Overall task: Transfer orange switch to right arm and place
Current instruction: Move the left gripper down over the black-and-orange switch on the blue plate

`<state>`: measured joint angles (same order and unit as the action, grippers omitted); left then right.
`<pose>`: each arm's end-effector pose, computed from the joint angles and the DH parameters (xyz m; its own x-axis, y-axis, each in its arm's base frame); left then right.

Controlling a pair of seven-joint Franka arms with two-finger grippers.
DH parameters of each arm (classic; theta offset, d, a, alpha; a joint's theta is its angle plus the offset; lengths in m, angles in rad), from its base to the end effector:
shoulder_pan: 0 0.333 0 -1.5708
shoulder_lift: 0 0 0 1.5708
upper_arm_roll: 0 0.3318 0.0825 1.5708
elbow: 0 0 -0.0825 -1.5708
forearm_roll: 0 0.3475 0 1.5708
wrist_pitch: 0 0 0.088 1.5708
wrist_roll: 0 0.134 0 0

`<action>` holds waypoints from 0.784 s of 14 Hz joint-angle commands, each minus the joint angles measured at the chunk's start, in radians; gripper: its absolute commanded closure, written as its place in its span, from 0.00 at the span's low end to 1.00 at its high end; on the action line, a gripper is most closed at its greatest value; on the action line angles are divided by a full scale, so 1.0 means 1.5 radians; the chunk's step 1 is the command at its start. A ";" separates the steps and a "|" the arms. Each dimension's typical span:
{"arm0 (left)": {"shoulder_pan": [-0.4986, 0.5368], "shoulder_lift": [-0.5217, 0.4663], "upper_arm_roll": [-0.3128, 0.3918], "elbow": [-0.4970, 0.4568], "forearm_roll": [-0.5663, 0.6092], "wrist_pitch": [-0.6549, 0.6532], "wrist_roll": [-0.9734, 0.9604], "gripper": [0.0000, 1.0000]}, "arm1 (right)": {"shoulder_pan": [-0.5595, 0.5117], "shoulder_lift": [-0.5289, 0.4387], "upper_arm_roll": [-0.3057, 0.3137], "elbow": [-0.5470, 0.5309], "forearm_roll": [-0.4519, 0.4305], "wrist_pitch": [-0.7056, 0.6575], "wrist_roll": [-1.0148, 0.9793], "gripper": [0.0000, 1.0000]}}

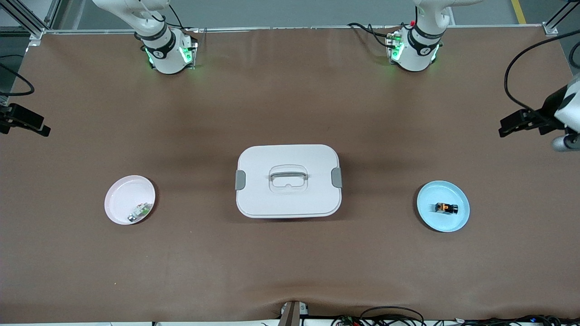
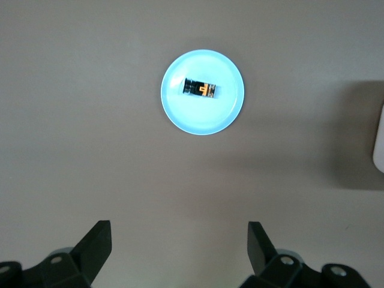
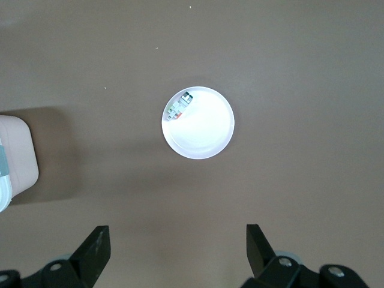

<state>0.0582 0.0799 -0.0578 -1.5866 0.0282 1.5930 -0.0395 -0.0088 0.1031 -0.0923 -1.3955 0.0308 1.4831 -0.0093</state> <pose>0.5404 0.0051 0.5661 0.9966 0.0391 -0.0723 0.0373 -0.9990 -0.0263 0.5406 -0.0474 0.6268 0.9960 -0.0886 -0.0148 -0.0889 -0.9958 -0.0214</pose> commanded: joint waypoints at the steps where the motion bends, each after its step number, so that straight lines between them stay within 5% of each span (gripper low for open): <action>1: -0.005 0.037 0.001 0.015 0.002 0.016 0.008 0.00 | -0.004 -0.018 0.002 -0.016 0.008 0.000 -0.004 0.00; 11: -0.008 0.186 0.001 0.008 0.002 0.174 0.000 0.00 | -0.003 -0.018 0.002 -0.016 0.008 0.003 -0.003 0.00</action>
<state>0.0520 0.3298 -0.0585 -1.5874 0.0283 1.8242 -0.0394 -0.0087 0.1030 -0.0921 -1.3965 0.0308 1.4836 -0.0094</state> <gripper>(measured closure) 0.000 0.000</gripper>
